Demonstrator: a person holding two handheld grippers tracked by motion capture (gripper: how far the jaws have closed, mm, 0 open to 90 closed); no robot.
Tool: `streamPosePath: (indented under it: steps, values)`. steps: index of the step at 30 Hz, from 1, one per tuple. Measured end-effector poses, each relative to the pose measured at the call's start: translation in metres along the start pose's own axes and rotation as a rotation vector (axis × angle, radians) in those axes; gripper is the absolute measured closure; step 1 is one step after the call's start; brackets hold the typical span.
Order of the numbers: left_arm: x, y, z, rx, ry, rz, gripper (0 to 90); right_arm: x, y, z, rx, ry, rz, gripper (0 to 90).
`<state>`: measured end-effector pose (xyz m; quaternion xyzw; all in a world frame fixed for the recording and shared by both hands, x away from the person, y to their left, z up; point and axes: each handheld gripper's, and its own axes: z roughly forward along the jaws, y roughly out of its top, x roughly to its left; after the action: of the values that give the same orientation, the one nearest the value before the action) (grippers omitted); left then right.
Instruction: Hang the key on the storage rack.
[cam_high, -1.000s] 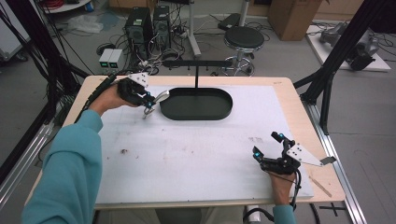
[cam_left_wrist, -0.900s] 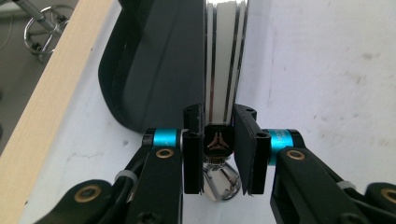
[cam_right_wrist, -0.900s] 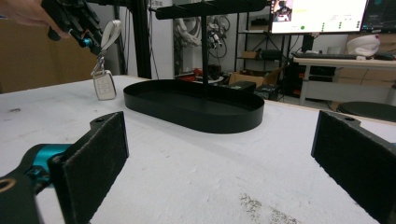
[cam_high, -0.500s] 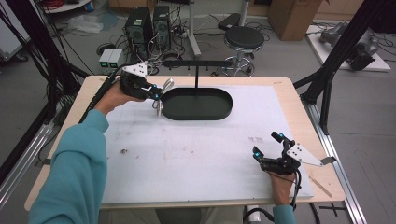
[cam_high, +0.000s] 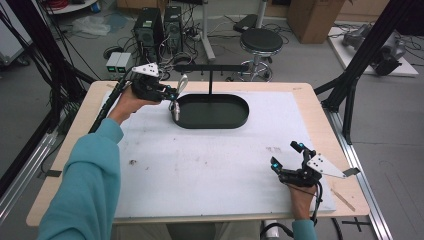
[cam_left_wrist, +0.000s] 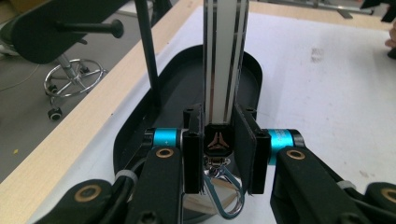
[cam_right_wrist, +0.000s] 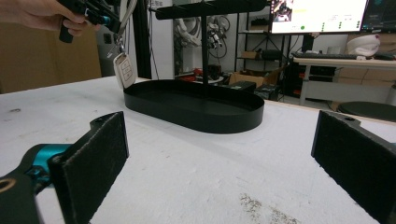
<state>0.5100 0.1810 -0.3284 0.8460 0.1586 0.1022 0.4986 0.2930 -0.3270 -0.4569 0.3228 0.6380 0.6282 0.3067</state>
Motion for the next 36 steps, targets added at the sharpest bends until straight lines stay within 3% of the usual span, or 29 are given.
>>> streamPosePath:
  steps: [8, 16, 36]
  values:
    - [0.002, -0.001, 0.007, -0.052, 0.042, -0.065, 74.0, 0.0, 0.0, 0.0, 0.001, -0.001, 0.002, 3.2]
    - [0.005, -0.003, 0.012, -0.073, 0.081, -0.117, 74.0, 0.0, 0.0, 0.0, 0.002, -0.001, 0.002, 3.1]
    - [0.016, -0.013, 0.02, -0.082, 0.107, -0.194, 74.0, 0.0, 0.0, 0.0, 0.004, -0.001, 0.002, 3.2]
